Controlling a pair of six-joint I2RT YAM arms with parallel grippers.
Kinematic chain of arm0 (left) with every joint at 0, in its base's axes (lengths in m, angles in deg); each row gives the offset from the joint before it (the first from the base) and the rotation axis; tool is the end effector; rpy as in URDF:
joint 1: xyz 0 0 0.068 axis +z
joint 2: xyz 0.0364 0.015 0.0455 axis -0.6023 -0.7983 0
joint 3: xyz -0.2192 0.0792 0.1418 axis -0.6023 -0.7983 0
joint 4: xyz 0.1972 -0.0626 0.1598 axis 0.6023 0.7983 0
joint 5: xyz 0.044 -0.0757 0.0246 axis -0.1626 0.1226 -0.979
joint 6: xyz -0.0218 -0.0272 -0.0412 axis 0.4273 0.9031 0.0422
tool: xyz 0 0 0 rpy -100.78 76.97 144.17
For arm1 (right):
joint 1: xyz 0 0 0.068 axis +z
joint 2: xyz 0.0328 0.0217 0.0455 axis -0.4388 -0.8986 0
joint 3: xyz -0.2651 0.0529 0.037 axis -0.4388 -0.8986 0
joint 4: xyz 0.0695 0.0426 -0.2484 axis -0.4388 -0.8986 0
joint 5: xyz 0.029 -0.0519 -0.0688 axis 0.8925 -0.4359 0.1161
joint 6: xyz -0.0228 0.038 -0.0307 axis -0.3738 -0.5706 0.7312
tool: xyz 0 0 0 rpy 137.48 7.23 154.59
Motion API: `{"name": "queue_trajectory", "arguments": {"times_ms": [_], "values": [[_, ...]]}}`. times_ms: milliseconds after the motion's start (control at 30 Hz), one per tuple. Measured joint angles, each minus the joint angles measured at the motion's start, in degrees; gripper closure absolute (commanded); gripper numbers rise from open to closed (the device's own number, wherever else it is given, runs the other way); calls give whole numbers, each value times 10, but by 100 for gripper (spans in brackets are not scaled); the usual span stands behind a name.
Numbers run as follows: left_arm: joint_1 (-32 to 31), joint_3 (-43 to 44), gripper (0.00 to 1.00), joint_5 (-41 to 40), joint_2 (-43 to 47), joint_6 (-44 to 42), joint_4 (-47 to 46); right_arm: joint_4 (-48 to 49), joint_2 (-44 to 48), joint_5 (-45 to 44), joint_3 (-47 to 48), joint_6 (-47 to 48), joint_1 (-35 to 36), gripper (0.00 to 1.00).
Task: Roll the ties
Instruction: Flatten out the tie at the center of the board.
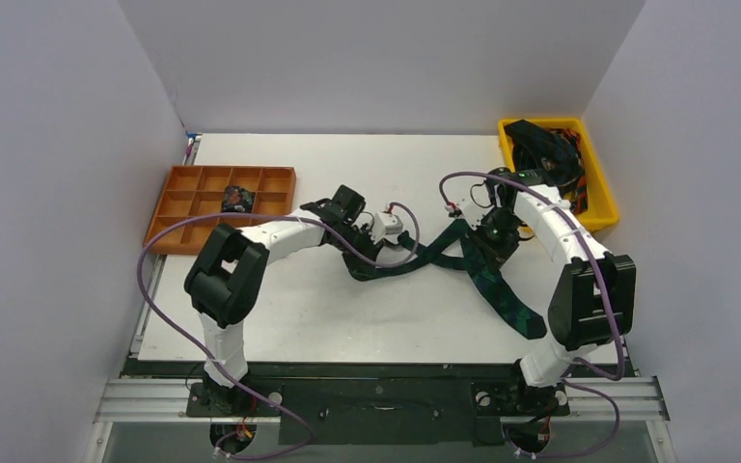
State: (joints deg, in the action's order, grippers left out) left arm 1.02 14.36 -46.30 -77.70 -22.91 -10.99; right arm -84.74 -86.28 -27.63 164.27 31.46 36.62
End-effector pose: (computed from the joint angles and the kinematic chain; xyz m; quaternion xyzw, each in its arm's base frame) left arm 0.3020 -0.2427 0.1648 0.5054 0.7919 -0.2915 0.1804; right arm 0.2852 0.0627 0.2595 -0.3624 0.9229 0.1280 0.0238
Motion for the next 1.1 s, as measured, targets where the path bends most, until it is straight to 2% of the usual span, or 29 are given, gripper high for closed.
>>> {"name": "queue_trajectory", "arguments": {"times_ms": [67, 133, 267, 400, 433, 467, 533, 600, 667, 767, 867, 967, 1100], "values": [[18, 18, 100, 22, 6, 10, 32, -1, 9, -12, -10, 17, -13, 100], [62, 28, 100, 67, 24, 36, 65, -1, 22, -28, -27, 39, -28, 100], [222, 36, 100, 149, 96, 86, 109, -9, 52, -71, -78, 101, -65, 100], [388, 33, 100, 199, 164, 109, 164, -14, 60, -101, -104, 153, -92, 100], [416, 31, 93, 211, 171, 109, 184, -14, 60, -101, -104, 160, -94, 100], [431, 29, 77, 221, 173, 110, 202, -14, 60, -100, -104, 167, -94, 100], [452, 14, 60, 234, 171, 113, 231, -13, 59, -100, -103, 179, -90, 100], [459, -10, 49, 232, 168, 133, 237, -16, 54, -100, -95, 189, -87, 100], [460, -30, 43, 213, 166, 157, 231, -17, 46, -97, -80, 198, -86, 100], [455, -33, 41, 183, 164, 163, 219, -15, 27, -96, -68, 207, -81, 100], [424, -14, 40, 151, 163, 109, 214, -14, -2, -97, -68, 213, -75, 100], [339, -7, 36, 107, 165, 31, 203, -12, -31, -102, -68, 216, -76, 100], [186, -34, 31, 51, 169, -33, 167, -11, -41, -103, -67, 216, -78, 100]]}}
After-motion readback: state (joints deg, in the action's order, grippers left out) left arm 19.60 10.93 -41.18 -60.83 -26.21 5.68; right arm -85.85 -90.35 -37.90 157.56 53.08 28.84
